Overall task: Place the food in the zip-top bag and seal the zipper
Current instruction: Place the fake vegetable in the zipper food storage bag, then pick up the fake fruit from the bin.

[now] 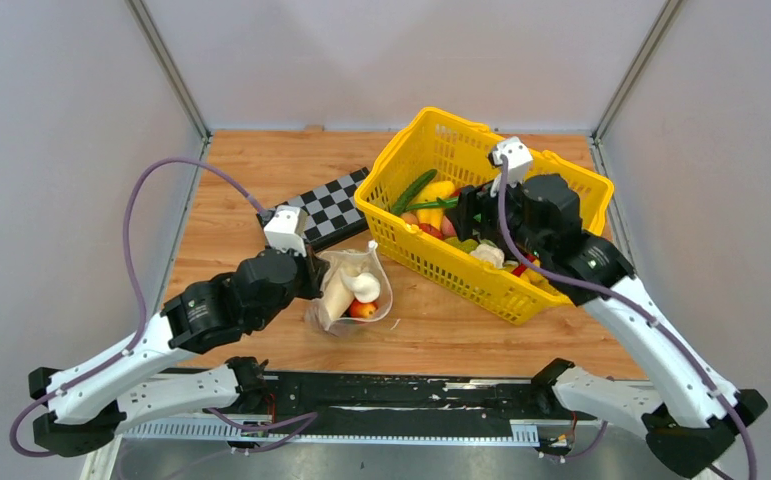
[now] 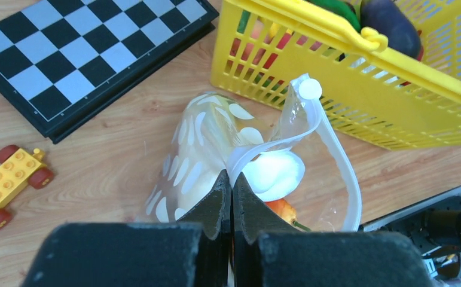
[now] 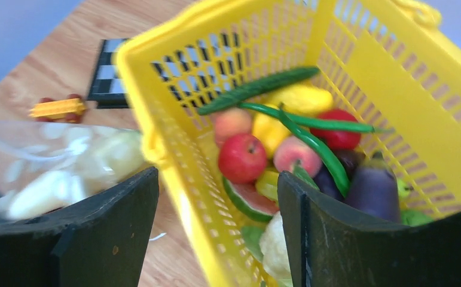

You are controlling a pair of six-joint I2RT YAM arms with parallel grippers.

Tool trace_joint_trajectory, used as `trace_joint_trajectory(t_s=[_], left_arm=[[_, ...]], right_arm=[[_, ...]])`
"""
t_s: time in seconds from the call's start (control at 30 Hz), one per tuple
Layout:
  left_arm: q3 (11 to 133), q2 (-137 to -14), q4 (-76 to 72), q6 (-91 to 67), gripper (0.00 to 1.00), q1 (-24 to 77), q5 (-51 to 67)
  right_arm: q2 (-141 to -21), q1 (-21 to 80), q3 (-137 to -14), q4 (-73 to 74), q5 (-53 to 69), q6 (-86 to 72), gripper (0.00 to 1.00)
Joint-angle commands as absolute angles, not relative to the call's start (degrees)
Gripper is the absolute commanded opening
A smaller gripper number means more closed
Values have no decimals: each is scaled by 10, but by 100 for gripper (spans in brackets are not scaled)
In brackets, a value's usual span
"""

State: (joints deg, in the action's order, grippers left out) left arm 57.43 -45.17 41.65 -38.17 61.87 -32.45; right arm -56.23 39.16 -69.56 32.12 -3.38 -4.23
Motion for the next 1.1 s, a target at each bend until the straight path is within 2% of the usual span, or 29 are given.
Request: trace_joint_trajectory(t_s=[0.0, 0.37, 0.43, 0.57, 0.63, 0.8, 0.93, 1.0, 1.03, 1.07], left_arm=[[584, -430, 406, -387, 0, 617, -353], [587, -434, 415, -389, 0, 617, -362], [586, -435, 411, -388, 0, 617, -361], [581, -438, 407, -385, 0, 617, -358], [578, -436, 405, -384, 0, 618, -360], [579, -435, 405, -376, 0, 616, -364], [578, -434, 405, -376, 0, 617, -363], [576, -435, 401, -376, 0, 616, -357], [575, -436, 398, -375, 0, 616, -353], [574, -438, 395, -374, 0, 616, -350]], right_arm=[[-625, 322, -690, 329, -12, -92, 72], [-793, 246, -738, 290, 131, -32, 74], [-844, 234, -775, 320, 168, -32, 74], [-943, 229, -831, 382, 267, -10, 82], [-992, 230, -854, 407, 305, -3, 82], [-1104, 243, -929, 488, 269, 34, 84], [-1148, 255, -947, 506, 205, 35, 85], [-1154, 255, -938, 485, 212, 32, 85], [-1152, 256, -930, 462, 223, 29, 84], [-1151, 256, -924, 454, 240, 25, 78]])
